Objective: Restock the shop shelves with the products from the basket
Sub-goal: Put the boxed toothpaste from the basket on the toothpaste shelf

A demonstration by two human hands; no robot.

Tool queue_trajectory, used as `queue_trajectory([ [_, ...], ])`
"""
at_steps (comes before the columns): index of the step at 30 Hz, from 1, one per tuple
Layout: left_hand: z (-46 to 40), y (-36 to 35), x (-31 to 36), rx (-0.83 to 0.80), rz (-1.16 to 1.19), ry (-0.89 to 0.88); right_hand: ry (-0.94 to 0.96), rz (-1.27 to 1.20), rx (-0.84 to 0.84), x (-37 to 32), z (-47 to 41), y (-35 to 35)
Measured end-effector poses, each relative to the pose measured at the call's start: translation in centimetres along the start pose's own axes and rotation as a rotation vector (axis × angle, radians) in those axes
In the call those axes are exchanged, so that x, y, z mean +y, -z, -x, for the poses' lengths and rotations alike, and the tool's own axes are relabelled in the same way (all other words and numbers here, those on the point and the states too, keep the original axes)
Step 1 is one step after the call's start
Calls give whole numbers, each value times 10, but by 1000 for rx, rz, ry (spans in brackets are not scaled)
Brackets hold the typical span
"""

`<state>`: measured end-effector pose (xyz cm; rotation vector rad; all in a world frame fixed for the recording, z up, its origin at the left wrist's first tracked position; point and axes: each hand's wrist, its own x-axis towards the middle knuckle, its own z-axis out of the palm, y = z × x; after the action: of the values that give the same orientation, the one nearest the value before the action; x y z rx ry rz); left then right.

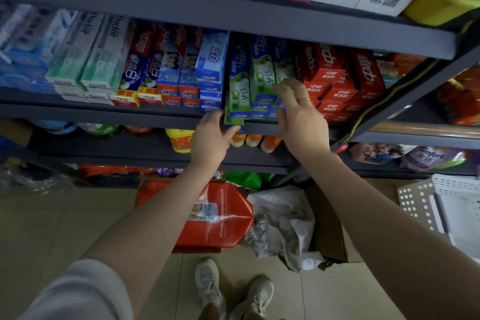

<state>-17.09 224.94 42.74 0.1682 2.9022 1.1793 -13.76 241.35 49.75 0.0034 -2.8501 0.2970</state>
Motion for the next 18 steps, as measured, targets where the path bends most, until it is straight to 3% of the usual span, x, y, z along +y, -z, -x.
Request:
queue_trajectory([
  [2,-6,-1,8,49,-115,-41,-8,32,-88,11,-1,-10],
  [5,-11,-3,14,75,-268,-114,33,50,-89,19,-8,-26],
  [13,-19,-1,23,93,-330,-93,143,143,166,22,-19,-41],
  [18,-26,-1,32,66,-440,-52,130,150,205,20,-25,-43],
])
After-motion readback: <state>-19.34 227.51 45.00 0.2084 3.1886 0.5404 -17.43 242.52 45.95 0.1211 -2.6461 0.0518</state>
